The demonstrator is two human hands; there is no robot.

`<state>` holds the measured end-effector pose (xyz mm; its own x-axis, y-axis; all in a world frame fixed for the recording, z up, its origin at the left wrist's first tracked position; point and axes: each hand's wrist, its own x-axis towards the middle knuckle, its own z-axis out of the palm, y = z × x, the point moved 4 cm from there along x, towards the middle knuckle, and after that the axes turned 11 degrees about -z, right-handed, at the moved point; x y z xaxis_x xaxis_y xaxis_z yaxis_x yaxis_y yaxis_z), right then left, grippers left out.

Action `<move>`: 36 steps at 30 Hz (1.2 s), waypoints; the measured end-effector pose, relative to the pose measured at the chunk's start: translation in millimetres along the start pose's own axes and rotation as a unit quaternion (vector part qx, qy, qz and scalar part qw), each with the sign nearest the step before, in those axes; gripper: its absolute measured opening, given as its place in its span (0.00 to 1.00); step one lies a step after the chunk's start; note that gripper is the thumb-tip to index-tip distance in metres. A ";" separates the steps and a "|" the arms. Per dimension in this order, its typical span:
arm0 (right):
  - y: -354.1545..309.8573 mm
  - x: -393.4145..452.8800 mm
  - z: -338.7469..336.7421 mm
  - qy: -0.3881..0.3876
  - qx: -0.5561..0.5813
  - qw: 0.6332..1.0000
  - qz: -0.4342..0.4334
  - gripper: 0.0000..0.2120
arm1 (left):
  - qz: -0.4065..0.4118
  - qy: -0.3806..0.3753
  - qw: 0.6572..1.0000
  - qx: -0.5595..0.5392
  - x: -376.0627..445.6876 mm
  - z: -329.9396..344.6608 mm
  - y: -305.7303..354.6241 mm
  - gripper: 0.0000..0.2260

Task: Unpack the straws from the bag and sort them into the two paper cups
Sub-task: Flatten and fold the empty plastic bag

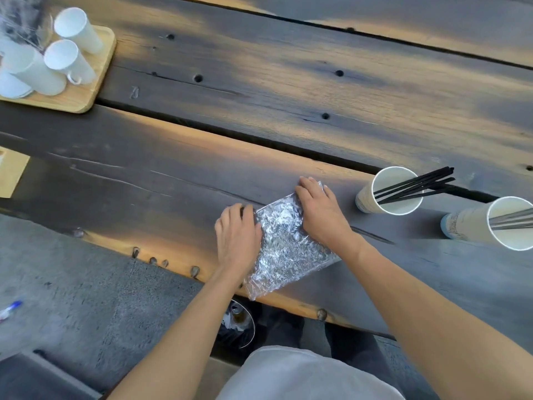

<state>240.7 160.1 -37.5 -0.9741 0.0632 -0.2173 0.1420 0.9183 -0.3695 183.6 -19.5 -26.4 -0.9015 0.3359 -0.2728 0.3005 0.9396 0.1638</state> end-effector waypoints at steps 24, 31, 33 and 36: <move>17.7 -121.9 26.2 0.119 0.387 0.826 0.393 0.12 | -0.189 -0.304 0.897 -0.258 33.7 -6.4 -19.3 0.06; 2.6 -122.9 40.8 0.067 0.477 0.759 0.437 0.08 | -0.299 -0.311 0.820 -0.376 -2.3 -1.7 -55.8 0.05; -7.7 -122.2 43.4 0.029 0.512 0.744 0.428 0.12 | -0.324 -0.298 0.789 -0.428 -8.6 1.5 -61.5 0.05; -18.5 -119.4 45.2 0.029 0.550 0.741 0.383 0.15 | -0.343 -0.288 0.745 -0.494 -17.1 4.2 -63.8 0.05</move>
<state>362.3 117.9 -45.6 -0.5340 0.4480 -0.7170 0.6843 -0.2690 -0.6777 181.2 -84.9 -36.2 -0.3685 0.0391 -0.9288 -0.8024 0.4912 0.3390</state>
